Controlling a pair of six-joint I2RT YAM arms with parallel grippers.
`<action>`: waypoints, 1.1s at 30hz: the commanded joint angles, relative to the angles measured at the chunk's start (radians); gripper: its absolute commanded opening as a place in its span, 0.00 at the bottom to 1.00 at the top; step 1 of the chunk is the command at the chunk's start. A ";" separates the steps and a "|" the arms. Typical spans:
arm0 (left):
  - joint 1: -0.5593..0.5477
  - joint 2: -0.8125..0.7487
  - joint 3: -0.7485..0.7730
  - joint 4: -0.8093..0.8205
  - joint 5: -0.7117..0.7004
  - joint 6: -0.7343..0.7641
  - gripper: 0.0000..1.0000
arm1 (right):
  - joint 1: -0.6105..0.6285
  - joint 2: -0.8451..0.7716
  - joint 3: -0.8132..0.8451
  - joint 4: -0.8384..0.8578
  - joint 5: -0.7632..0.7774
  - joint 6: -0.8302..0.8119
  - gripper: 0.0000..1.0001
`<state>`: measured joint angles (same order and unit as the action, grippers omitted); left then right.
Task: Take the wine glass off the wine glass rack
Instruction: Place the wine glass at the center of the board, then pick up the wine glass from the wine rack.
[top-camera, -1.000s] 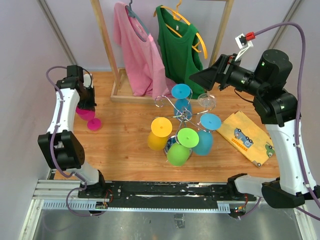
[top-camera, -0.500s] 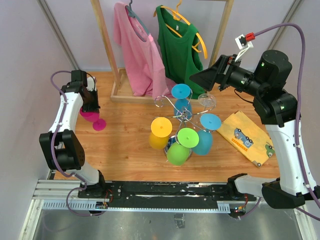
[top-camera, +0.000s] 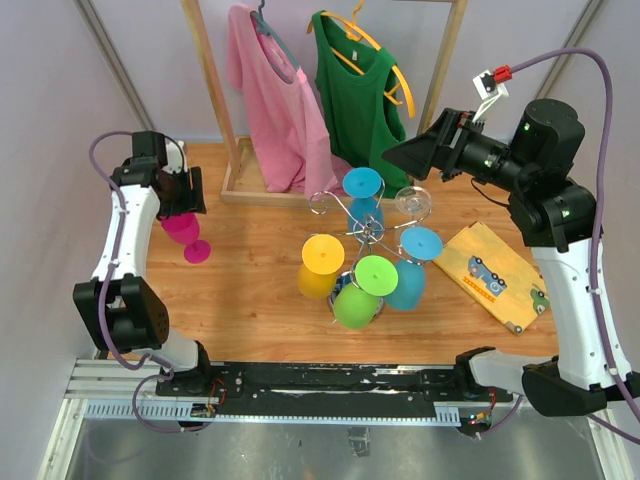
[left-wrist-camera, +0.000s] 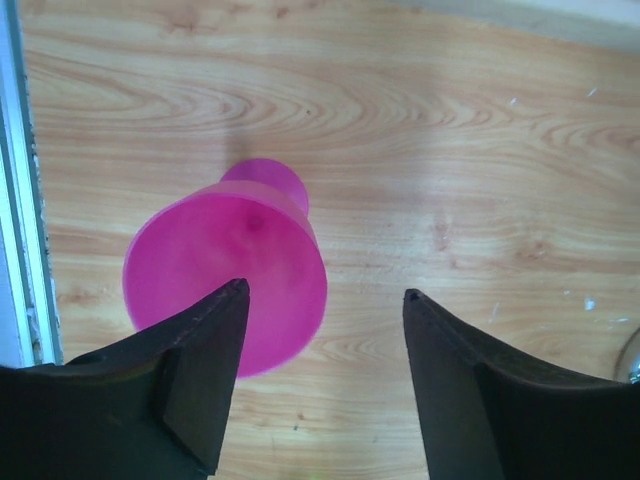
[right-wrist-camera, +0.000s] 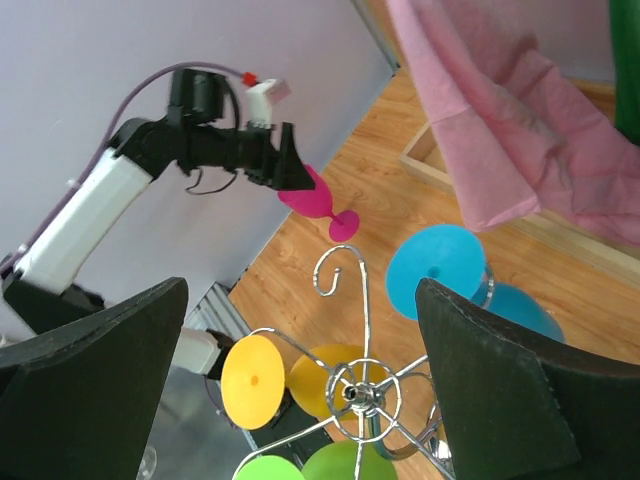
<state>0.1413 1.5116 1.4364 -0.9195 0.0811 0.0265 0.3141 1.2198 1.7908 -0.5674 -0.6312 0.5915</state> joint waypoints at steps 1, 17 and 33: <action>-0.004 -0.073 0.100 -0.032 0.044 0.004 0.70 | -0.075 0.014 -0.010 -0.052 -0.004 0.054 0.99; -0.005 -0.164 0.220 -0.034 0.516 -0.139 0.97 | -0.381 0.038 -0.149 -0.167 -0.234 0.093 0.89; -0.014 -0.131 0.195 -0.034 0.579 -0.148 0.97 | -0.397 -0.003 -0.312 -0.173 -0.357 0.079 0.60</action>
<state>0.1356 1.3823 1.6417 -0.9482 0.6304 -0.1158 -0.0635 1.2510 1.4918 -0.7341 -0.9356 0.6838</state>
